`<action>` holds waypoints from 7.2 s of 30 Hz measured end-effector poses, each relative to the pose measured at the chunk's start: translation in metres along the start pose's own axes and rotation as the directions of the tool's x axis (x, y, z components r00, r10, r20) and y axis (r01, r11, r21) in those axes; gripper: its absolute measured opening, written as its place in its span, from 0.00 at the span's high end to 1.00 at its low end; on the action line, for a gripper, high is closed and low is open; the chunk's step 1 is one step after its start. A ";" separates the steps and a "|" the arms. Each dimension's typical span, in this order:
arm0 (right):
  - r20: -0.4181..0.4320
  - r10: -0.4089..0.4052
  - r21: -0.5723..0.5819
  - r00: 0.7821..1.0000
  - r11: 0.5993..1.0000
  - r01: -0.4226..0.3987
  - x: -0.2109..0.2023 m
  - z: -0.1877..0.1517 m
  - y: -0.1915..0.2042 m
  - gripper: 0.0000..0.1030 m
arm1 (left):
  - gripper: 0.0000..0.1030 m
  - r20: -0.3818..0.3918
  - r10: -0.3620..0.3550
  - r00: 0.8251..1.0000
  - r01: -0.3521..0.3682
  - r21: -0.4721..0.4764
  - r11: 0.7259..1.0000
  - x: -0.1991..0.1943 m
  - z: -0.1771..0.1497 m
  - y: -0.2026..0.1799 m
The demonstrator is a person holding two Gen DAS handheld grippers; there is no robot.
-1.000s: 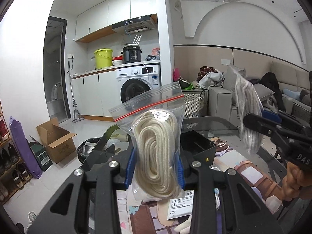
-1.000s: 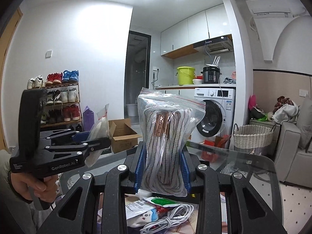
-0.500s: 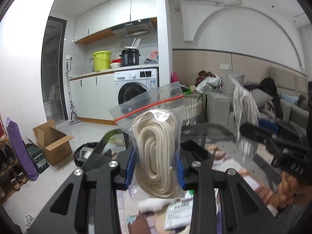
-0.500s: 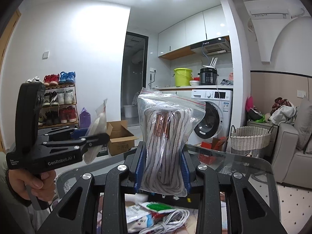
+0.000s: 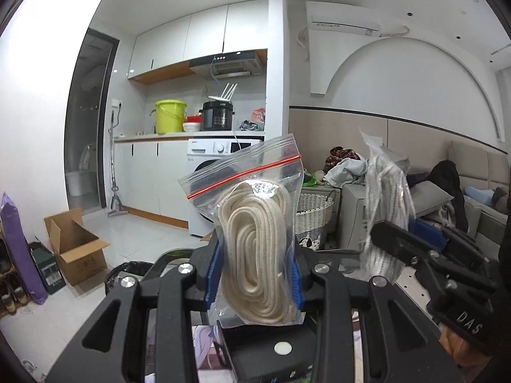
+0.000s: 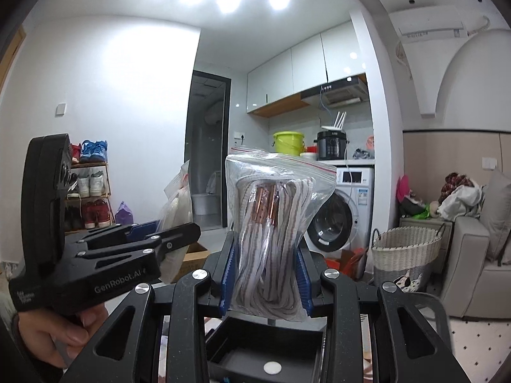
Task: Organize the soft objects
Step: 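Lift the cream rope bag with the left tool while the right lifts the white cord bag, then lower both bags into the black box and open both tools, then close the left tool on the white foam while the right grasps the white cable, then lift the white foam with the left tool while the right lifts the white cable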
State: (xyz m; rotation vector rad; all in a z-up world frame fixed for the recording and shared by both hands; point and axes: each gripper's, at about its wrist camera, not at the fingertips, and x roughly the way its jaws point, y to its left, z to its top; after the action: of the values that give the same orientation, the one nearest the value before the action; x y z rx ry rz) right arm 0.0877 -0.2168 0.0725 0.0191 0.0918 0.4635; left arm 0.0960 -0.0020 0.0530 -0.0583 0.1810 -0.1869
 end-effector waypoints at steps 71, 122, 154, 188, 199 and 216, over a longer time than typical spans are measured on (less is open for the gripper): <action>-0.755 0.086 0.050 0.650 0.996 -0.073 0.147 -0.130 -0.041 0.59 | 0.46 -0.626 -0.082 0.776 0.150 0.056 0.987 0.094 -0.075 -0.007; -0.839 0.333 0.400 0.430 0.914 0.073 0.053 -0.182 -0.052 0.50 | 0.30 -0.818 -0.133 0.560 0.391 0.120 0.913 0.024 -0.143 -0.003; -0.917 0.040 -0.054 0.398 0.974 -0.222 0.064 -0.185 0.000 0.72 | 0.64 -0.825 -0.031 0.564 0.242 0.130 0.962 0.033 -0.163 -0.018; -0.307 0.180 -0.078 0.935 0.974 -0.213 -0.023 -0.053 0.001 0.72 | 0.64 -0.211 -0.143 0.967 0.173 0.132 0.976 -0.043 -0.051 0.003; -0.104 0.157 -0.118 0.982 0.979 -0.168 -0.056 -0.037 0.009 0.72 | 0.64 -0.026 -0.126 0.992 0.128 0.135 0.982 -0.070 -0.036 0.028; -0.084 0.109 -0.062 0.990 0.992 -0.115 -0.042 -0.033 0.003 0.72 | 0.64 -0.055 -0.081 0.995 0.085 0.082 0.993 -0.045 -0.027 0.017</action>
State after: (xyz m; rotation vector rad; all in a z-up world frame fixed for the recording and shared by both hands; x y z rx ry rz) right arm 0.0462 -0.2328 0.0429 -0.0599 0.1553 0.5794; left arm 0.0505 0.0217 0.0330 0.0227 0.2220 -0.2792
